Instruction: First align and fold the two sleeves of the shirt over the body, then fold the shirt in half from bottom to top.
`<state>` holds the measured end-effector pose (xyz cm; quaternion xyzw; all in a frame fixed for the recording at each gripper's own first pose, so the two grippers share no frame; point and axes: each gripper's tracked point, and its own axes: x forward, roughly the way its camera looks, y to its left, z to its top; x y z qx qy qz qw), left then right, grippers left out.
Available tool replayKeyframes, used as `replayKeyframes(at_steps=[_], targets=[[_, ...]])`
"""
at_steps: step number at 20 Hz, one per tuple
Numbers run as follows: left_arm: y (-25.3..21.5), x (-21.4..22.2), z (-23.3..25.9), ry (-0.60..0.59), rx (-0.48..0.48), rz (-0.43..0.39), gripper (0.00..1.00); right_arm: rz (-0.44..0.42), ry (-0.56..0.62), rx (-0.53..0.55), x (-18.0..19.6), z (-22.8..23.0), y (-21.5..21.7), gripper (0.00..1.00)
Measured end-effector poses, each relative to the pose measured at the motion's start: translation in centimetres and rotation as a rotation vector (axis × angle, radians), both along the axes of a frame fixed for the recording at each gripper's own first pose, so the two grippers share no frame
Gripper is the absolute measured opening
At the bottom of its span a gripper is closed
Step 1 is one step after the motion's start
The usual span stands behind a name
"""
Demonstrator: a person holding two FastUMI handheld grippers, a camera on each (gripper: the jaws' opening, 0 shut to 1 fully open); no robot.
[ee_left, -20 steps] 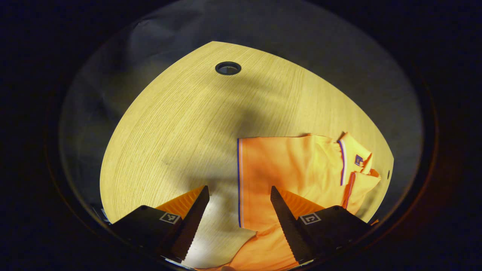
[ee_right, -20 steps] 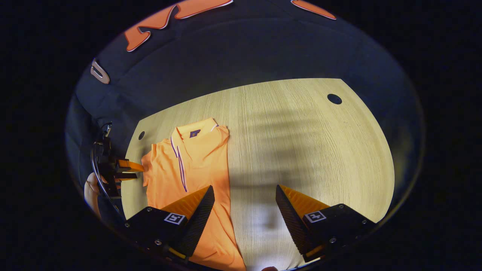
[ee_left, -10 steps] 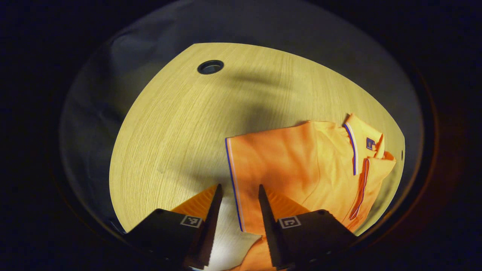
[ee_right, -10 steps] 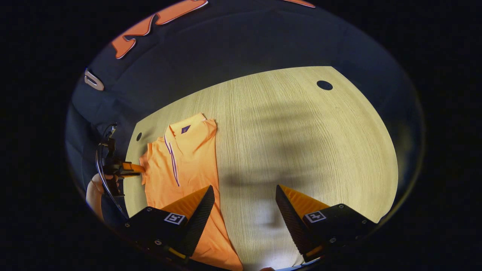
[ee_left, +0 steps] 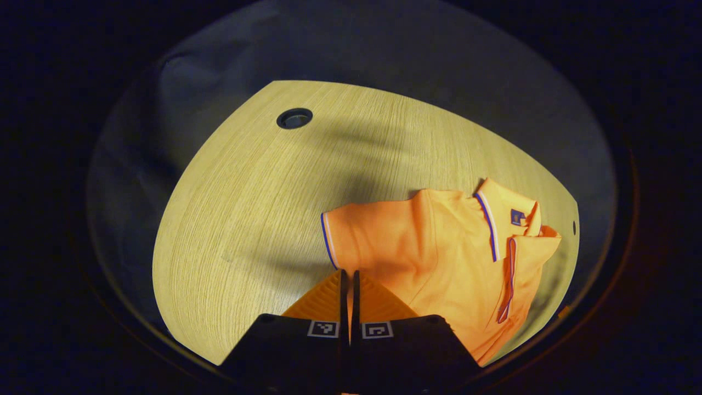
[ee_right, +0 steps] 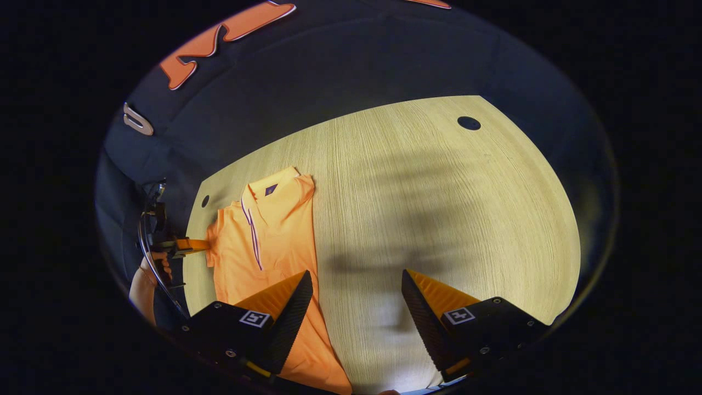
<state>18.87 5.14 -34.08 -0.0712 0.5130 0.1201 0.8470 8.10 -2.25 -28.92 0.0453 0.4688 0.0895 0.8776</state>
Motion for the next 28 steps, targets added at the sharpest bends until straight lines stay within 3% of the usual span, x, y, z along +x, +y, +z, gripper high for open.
replayKeyframes(at_steps=[7, 13, 22, 28], targets=[[-2.9, 0.3, 5.0, -0.073, 0.017, -0.069, 0.01, 0.005, -0.020, 0.024, -0.1, 1.0, -0.3, 0.99], [-9.7, 0.2, 6.6, -0.105, -0.049, -0.123, 0.01, 0.026, -0.033, 0.032, -0.6, 1.5, -0.6, 0.99], [-20.2, 0.2, 4.6, -0.064, -0.096, -0.251, 0.01, 0.041, -0.057, 0.022, -2.1, 2.6, -3.2, 0.99], [-23.9, 0.1, 2.1, -0.010, -0.121, -0.290, 0.01, 0.012, -0.040, 0.026, -2.9, 1.7, -4.9, 0.99]])
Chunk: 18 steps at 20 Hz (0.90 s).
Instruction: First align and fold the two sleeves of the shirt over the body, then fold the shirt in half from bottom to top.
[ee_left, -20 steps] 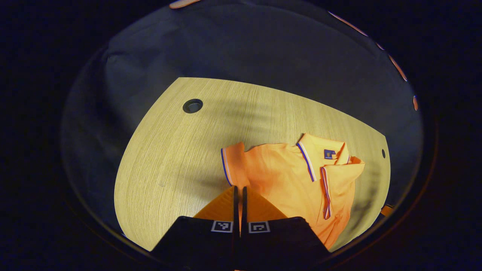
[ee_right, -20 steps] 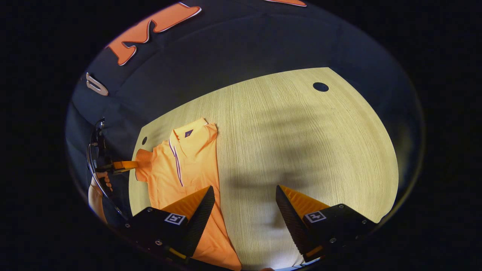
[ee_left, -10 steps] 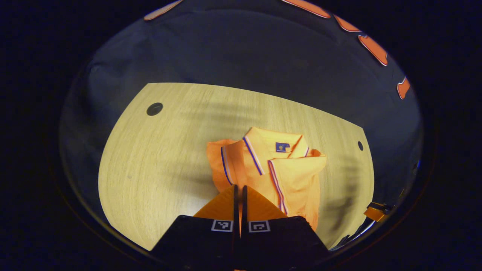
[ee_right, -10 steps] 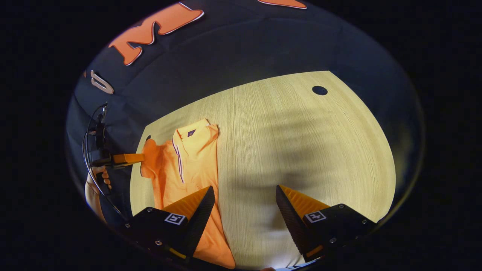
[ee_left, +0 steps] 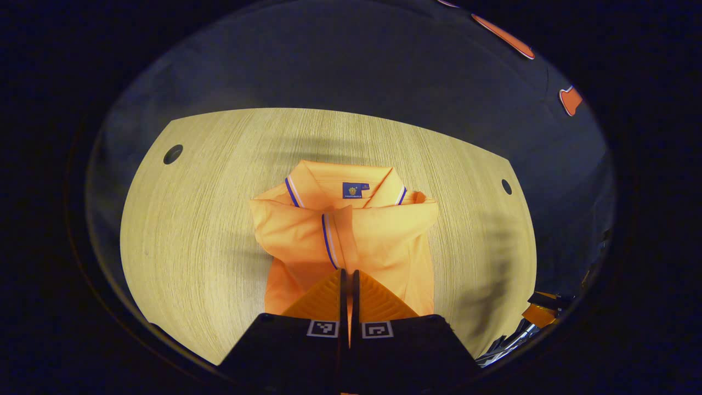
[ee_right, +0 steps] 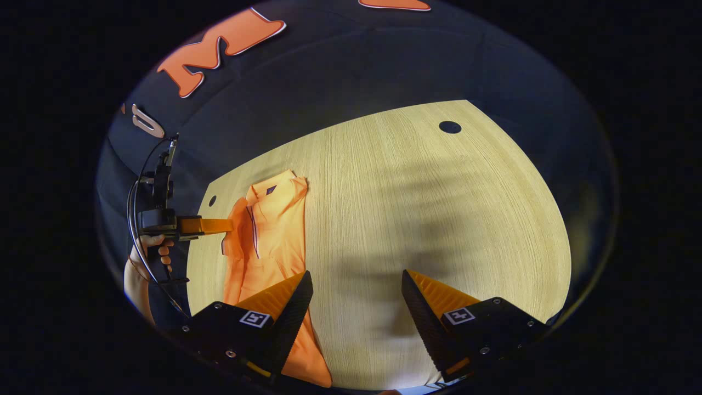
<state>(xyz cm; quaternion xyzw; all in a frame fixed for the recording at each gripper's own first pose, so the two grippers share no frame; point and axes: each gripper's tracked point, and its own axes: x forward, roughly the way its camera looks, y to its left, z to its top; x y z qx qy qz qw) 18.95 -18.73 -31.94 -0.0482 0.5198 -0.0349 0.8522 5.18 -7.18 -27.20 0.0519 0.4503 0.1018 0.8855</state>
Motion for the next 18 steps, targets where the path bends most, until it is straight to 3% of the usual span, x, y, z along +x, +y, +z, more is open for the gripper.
replayKeyframes(at_steps=[7, 9, 10, 13, 15, 18], targets=[[-1.4, -0.3, -2.1, 0.038, -0.114, 0.066, 0.08, -0.015, 0.011, -0.007, -0.3, -0.7, -0.3, 0.99], [-1.4, -0.4, -1.8, 0.037, -0.151, 0.075, 0.27, -0.015, 0.008, -0.009, -0.2, -0.8, 0.1, 0.99], [-1.2, -0.4, -1.8, 0.034, -0.162, 0.084, 0.43, -0.013, 0.008, -0.010, -0.3, -0.8, 0.5, 0.99], [-1.4, -1.5, -0.7, 0.030, -0.235, 0.092, 0.47, 0.005, 0.007, -0.009, -0.6, -1.0, 2.2, 0.99], [-0.6, -2.3, 0.2, 0.013, -0.238, 0.079, 1.00, 0.027, 0.013, -0.020, -0.9, -1.3, 3.5, 0.99], [1.3, -3.8, 1.6, -0.011, -0.218, 0.054, 0.99, 0.066, 0.011, -0.040, -1.4, -1.5, 5.9, 0.99]])
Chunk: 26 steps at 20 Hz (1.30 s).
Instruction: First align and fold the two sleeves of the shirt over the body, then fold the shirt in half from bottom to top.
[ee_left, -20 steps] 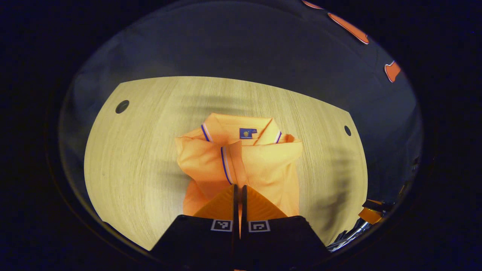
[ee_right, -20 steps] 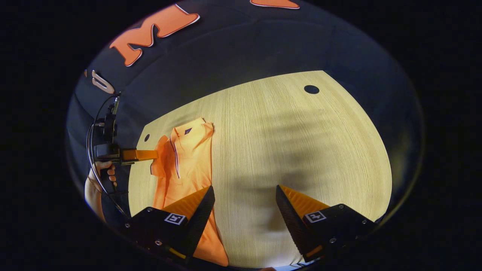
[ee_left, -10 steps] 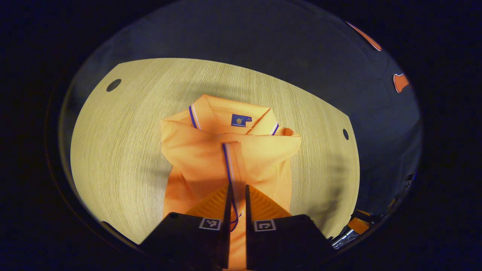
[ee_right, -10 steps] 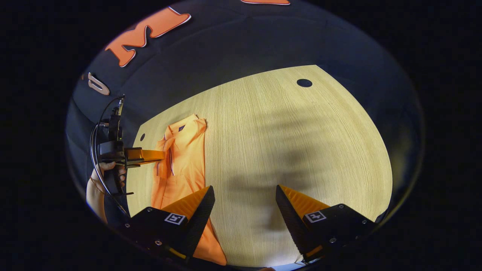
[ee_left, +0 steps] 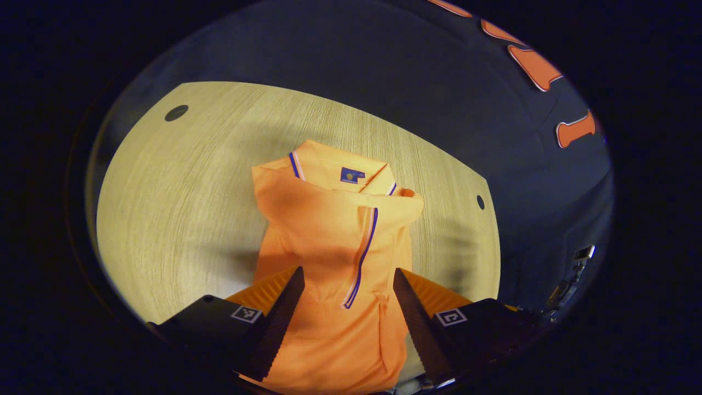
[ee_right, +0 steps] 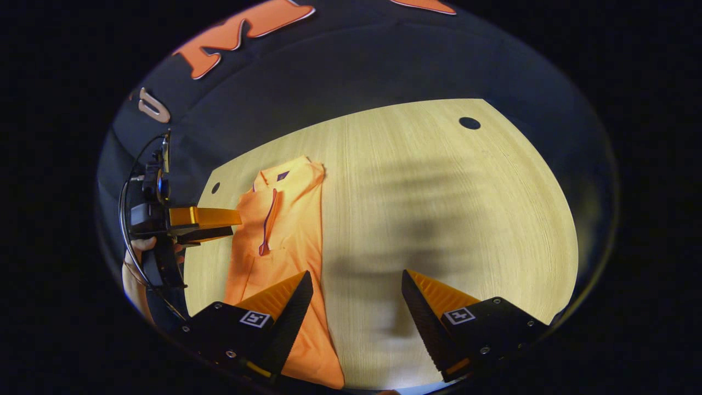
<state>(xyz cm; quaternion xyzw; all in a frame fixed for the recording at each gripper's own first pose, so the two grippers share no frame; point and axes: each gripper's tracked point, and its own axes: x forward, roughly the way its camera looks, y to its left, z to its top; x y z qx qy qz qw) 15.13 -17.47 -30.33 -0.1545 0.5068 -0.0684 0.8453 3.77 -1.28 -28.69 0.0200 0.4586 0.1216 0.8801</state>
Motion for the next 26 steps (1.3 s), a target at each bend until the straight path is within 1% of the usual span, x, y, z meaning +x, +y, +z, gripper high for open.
replayKeyframes(at_steps=[4, 7, 10, 15, 18, 22, 26], targets=[[2.3, -3.9, 1.7, -0.036, 0.027, -0.033, 0.99, 0.052, 0.000, -0.036, -1.5, 0.0, 2.5, 0.99], [3.7, -7.5, 2.3, -0.049, 0.037, -0.030, 0.99, 0.067, -0.010, -0.041, -2.7, 0.4, 4.2, 0.99], [4.9, -11.5, 2.1, -0.029, 0.023, -0.022, 0.99, 0.079, -0.015, -0.069, -4.4, 0.4, 4.7, 0.99], [7.5, -17.6, 1.4, -0.024, 0.078, -0.034, 0.99, 0.091, 0.011, -0.107, -9.3, -0.9, 5.4, 0.99], [8.8, -21.7, 1.0, -0.021, 0.139, -0.063, 0.99, 0.110, 0.042, -0.138, -12.9, -2.5, 5.7, 0.99], [9.1, -26.3, -0.8, 0.027, 0.157, -0.094, 0.99, 0.147, 0.123, -0.183, -18.2, -5.8, 6.1, 0.99], [9.0, -30.4, -3.7, 0.087, 0.159, -0.105, 0.99, 0.155, 0.201, -0.223, -22.2, -8.8, 5.7, 0.99]])
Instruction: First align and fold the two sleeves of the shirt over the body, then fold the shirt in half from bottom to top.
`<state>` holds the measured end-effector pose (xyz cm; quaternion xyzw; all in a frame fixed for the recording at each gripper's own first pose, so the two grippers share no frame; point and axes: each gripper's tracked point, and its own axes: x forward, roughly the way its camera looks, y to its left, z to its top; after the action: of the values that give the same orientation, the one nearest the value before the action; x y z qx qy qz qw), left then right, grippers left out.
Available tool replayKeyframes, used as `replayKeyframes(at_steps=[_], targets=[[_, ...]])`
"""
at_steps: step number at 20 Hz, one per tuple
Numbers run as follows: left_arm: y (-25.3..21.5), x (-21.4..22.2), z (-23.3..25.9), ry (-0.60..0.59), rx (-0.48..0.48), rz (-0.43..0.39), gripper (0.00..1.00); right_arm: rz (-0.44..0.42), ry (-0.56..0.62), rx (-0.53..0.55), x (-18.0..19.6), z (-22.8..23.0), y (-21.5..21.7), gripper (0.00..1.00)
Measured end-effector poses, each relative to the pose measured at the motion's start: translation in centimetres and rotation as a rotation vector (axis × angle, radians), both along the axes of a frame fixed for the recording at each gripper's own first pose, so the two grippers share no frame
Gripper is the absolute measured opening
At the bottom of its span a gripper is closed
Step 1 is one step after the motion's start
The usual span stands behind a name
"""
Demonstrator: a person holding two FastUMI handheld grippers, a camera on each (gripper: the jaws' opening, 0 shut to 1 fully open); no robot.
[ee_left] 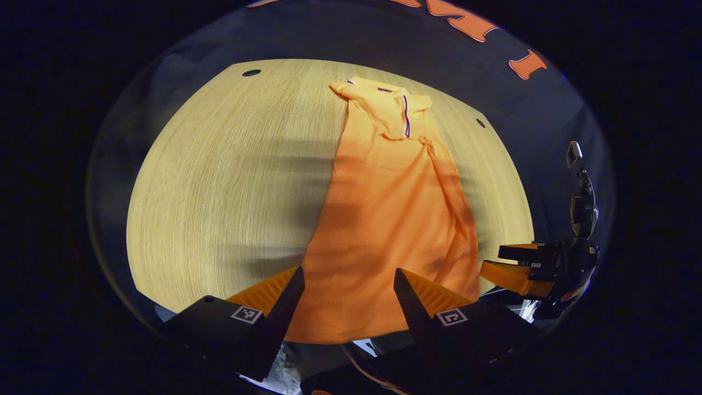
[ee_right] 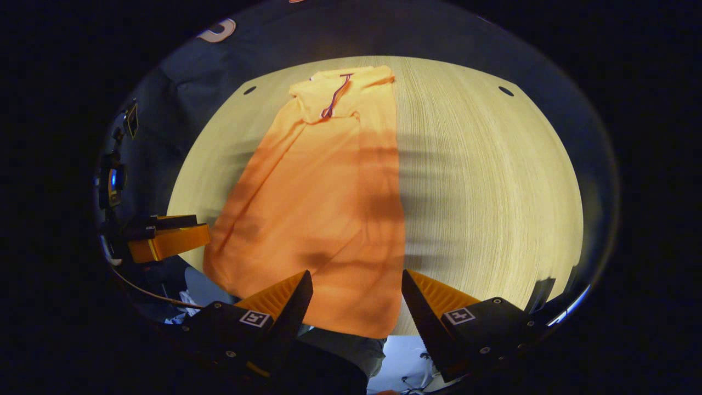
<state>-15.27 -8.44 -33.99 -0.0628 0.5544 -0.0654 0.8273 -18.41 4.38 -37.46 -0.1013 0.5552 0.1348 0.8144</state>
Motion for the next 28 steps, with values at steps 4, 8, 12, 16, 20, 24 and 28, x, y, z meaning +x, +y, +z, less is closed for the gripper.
replayKeyframes(at_steps=[4, 8, 12, 16, 20, 24, 28], targets=[[0.3, -3.5, -2.7, 0.063, 0.050, -0.015, 0.99, -0.019, 0.045, -0.056, -2.5, -1.9, -1.5, 0.99], [0.7, -6.6, -4.8, 0.139, 0.089, -0.017, 0.99, -0.046, 0.098, -0.083, -4.2, -3.7, -2.4, 0.99], [1.1, -6.8, -6.1, 0.171, 0.130, -0.011, 0.99, -0.053, 0.129, -0.109, -4.7, -5.3, -2.3, 0.99], [1.2, -6.8, -6.6, 0.171, 0.196, -0.035, 0.98, -0.037, 0.126, -0.180, -4.9, -6.1, -2.3, 1.00], [1.2, -7.1, -7.1, 0.179, 0.285, -0.054, 0.97, -0.043, 0.136, -0.201, -5.2, -6.3, -2.5, 0.99], [0.8, -6.9, -7.2, 0.162, 0.292, -0.035, 0.97, -0.049, 0.123, -0.189, -5.1, -6.3, -2.3, 0.86], [-1.1, -6.2, -7.4, 0.122, 0.286, -0.058, 0.52, -0.084, 0.111, -0.125, -4.8, -6.0, -2.4, 0.26]])
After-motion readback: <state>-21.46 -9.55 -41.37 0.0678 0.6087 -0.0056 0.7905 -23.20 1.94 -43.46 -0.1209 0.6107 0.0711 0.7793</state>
